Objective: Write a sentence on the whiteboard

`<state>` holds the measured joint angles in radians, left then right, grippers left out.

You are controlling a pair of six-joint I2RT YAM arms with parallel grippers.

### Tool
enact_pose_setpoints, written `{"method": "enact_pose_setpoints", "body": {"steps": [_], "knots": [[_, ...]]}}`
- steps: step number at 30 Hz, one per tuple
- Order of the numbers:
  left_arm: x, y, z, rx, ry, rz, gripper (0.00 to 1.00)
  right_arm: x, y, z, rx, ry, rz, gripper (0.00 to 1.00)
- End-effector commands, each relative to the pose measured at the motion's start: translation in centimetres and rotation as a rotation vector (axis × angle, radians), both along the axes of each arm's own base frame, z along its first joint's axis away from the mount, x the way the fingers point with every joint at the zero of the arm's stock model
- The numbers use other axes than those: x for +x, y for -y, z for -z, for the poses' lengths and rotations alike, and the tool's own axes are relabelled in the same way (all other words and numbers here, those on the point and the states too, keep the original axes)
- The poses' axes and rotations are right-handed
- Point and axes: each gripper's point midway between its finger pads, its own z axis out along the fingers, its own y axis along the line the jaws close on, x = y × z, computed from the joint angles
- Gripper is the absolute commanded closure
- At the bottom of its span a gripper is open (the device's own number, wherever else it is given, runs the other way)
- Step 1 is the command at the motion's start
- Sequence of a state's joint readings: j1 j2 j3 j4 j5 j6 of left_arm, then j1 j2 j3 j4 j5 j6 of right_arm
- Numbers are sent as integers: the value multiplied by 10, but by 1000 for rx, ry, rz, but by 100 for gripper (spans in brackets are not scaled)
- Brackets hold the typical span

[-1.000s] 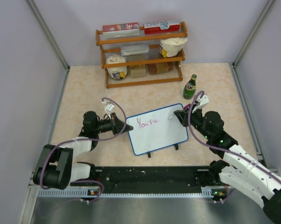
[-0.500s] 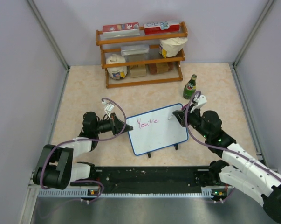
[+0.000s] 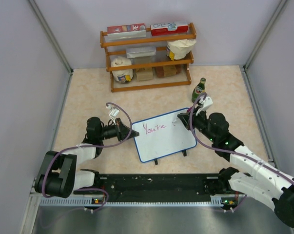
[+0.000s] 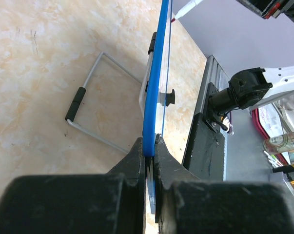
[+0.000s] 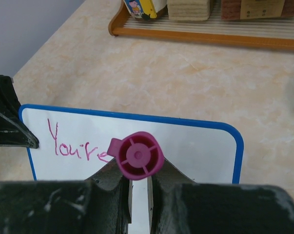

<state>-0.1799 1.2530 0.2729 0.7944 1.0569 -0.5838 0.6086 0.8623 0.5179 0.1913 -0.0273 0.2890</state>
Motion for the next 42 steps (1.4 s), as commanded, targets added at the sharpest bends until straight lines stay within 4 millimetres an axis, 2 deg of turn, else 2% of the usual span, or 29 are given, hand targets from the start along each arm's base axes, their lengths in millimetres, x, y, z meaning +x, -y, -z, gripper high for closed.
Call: {"method": "enact_pose_setpoints", "body": {"steps": [1,7,18,32,42], "knots": [[4,-1,2,25,118,1,100,4,-10,-51,76,102,-20,100],[4,-1,3,24,111,1,100,4,-12,-56,85,106,-26,100],[16,-3,13,62,56,-41,100,-1,-16,-51,89,99,-59,100],[22,-2,19,62,13,-41,100,-43,-52,-54,157,149,-183,100],[38,-1,24,29,-71,-35,100,-49,-71,-45,126,219,-147,100]]}}
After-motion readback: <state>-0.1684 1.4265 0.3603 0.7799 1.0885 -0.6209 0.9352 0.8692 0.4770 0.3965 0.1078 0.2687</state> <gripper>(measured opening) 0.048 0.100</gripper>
